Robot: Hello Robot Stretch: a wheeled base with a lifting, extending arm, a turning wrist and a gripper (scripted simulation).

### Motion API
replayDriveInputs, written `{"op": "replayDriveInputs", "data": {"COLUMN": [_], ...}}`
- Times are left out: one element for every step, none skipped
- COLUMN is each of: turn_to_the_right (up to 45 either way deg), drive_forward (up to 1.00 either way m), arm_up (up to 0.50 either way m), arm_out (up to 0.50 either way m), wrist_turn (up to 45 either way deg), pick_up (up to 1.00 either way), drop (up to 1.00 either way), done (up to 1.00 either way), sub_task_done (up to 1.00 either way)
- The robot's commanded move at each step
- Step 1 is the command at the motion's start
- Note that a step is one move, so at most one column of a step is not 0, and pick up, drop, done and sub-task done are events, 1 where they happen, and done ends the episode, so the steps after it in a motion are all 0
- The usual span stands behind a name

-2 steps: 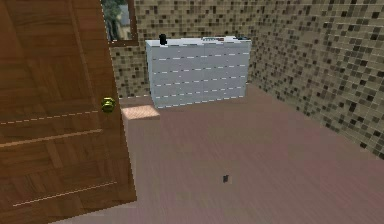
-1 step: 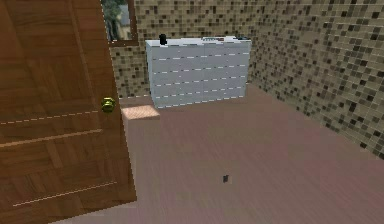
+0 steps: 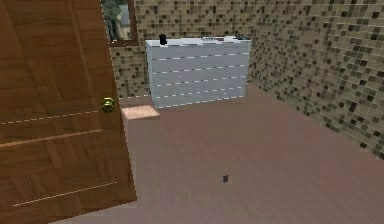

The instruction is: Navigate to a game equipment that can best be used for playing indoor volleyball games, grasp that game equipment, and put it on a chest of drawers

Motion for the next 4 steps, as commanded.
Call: {"op": "replayDriveInputs", "data": {"turn_to_the_right": [0.0,0.0,0.0,0.0], "drive_forward": [0.0,0.0,0.0,0.0], "arm_up": [0.1,0.5,0.4,0.0], "arm_out": [0.0,0.0,0.0,0.0], "wrist_turn": [0.0,0.0,0.0,-45.0], "pick_up": [0.0,0.0,0.0,0.0], "drop": [0.0,0.0,0.0,0.0], "done": [0.0,0.0,0.0,0.0], "sub_task_done": [0.0,0.0,0.0,0.0]}}
